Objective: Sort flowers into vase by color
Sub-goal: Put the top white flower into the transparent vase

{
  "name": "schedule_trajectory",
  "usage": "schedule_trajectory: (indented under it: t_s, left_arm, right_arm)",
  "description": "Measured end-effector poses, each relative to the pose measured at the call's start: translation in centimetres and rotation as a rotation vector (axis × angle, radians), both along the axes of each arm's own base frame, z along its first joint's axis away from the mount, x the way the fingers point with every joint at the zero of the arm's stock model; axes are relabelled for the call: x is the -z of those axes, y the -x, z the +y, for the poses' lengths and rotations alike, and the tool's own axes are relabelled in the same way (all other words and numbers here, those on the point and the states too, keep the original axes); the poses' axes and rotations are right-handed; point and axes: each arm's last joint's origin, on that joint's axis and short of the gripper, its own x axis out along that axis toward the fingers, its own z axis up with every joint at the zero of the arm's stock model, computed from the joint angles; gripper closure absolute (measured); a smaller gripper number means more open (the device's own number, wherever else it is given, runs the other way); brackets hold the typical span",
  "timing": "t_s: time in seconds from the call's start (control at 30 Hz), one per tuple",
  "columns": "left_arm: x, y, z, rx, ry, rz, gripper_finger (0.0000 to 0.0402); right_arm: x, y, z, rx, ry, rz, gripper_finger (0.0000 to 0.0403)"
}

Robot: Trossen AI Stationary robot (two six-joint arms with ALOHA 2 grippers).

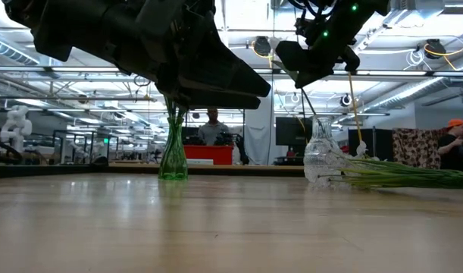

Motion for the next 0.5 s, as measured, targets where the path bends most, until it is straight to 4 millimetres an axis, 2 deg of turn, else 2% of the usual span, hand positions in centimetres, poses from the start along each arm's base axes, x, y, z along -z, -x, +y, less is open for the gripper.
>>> schedule_trajectory:
  t_s: [0.5]
  left_arm:
    - [0.00,0.00,0.00,0.000,0.001,0.000,0.0178]
  right_arm:
    - [0.41,0.47,0.19,0.027,-0.034,0.014,0.0401]
